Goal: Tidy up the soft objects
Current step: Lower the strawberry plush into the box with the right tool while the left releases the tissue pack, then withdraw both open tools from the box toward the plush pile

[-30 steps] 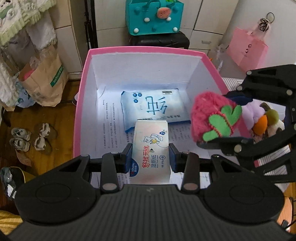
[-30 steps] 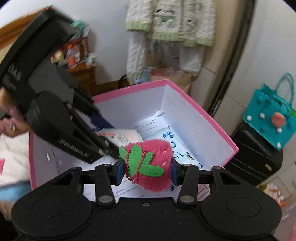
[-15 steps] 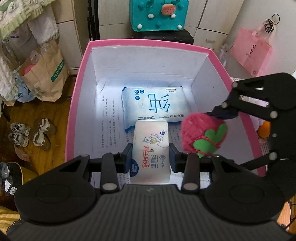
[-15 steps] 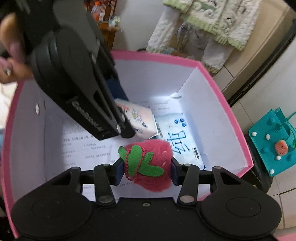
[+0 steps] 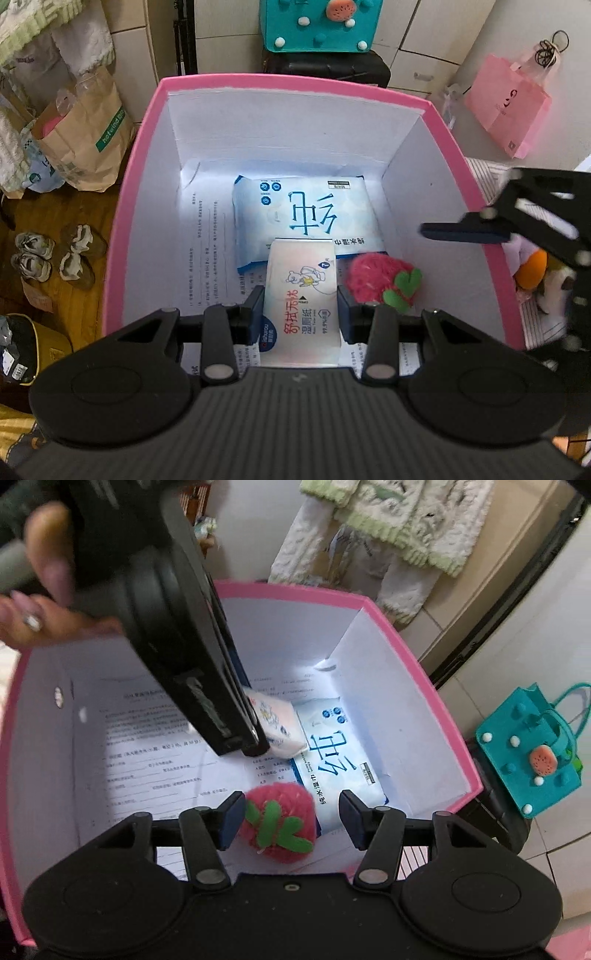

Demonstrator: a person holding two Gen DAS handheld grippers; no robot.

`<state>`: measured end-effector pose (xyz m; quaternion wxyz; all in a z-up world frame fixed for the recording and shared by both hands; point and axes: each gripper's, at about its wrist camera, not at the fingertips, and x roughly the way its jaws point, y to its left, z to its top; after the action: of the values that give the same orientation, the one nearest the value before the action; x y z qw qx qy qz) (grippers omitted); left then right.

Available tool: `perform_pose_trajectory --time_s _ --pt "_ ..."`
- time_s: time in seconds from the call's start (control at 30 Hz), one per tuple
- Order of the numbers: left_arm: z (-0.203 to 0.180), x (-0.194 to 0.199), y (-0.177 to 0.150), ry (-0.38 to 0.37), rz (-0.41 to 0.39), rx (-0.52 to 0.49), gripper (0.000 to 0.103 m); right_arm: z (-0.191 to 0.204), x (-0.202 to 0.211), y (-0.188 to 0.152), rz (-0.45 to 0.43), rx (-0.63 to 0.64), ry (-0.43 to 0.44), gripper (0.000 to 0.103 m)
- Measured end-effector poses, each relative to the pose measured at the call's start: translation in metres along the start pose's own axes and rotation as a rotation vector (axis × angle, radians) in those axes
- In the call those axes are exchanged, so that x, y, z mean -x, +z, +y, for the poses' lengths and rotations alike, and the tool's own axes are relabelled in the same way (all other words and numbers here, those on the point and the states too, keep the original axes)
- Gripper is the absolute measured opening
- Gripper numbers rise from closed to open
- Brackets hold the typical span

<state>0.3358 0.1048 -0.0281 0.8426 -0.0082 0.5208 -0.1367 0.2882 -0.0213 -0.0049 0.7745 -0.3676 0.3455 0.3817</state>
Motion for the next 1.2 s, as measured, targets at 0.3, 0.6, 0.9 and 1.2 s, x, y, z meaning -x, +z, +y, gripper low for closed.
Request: perform_pose_trajectory --time_s 0.3,0.6,0.9,1.2 --pt "-0.004 0.006 0.001 0.015 -0.017 -0.008 0.044 0.021 0.038 -0.012 -0.105 -0.020 0.000 0.061" --pt "-0.008 0.061 -0.024 0.023 -0.075 -0.061 0.051 0.011 0.052 -0.022 -0.128 -0.279 0.070 0.061" --pt "-0.021 0.122 -0.058 0.039 -0.129 -0.124 0.055 0.023 0.095 -0.032 -0.202 -0.379 0.138 0.061" --pt "-0.046 0.169 -0.102 0.039 -0.197 -0.230 0.061 0.043 0.132 -0.042 -0.223 -0.368 0.087 0.062"
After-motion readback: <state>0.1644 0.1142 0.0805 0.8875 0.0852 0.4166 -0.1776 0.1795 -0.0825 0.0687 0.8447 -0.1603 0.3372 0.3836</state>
